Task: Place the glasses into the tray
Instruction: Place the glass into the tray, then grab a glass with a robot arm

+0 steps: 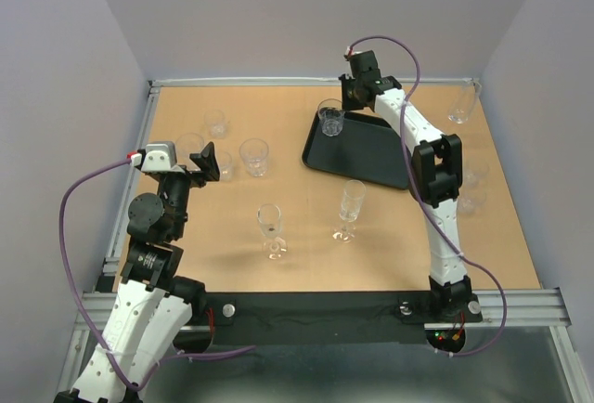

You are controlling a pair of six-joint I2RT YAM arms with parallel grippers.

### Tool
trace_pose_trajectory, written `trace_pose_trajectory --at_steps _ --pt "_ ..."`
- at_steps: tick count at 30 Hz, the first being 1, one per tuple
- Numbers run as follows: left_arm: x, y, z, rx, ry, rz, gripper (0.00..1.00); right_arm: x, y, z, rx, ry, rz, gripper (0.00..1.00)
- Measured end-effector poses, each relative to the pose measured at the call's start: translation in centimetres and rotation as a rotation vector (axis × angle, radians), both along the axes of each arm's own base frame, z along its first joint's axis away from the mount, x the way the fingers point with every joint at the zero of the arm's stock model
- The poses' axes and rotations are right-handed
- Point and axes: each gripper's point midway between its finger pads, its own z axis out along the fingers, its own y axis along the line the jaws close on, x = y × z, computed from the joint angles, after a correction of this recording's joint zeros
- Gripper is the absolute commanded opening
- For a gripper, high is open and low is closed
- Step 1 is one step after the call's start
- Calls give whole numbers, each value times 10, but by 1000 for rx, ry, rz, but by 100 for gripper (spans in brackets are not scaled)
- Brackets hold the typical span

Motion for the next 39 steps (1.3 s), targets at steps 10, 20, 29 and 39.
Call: trace_pose_trajectory --at_steps 10,20,29,39 --pt "0 0 0 0 -1 0 98 3 4 3 17 -14 13 69" --pt "-2 0 3 -2 -10 -3 98 -18 -7 23 -68 -41 110 95" --pt "-4 -3 5 -2 -20 -22 98 -108 -8 66 -133 -111 512 98" --pt "-7 -21 6 17 -27 -125 99 -162 -43 54 -90 -102 659 98"
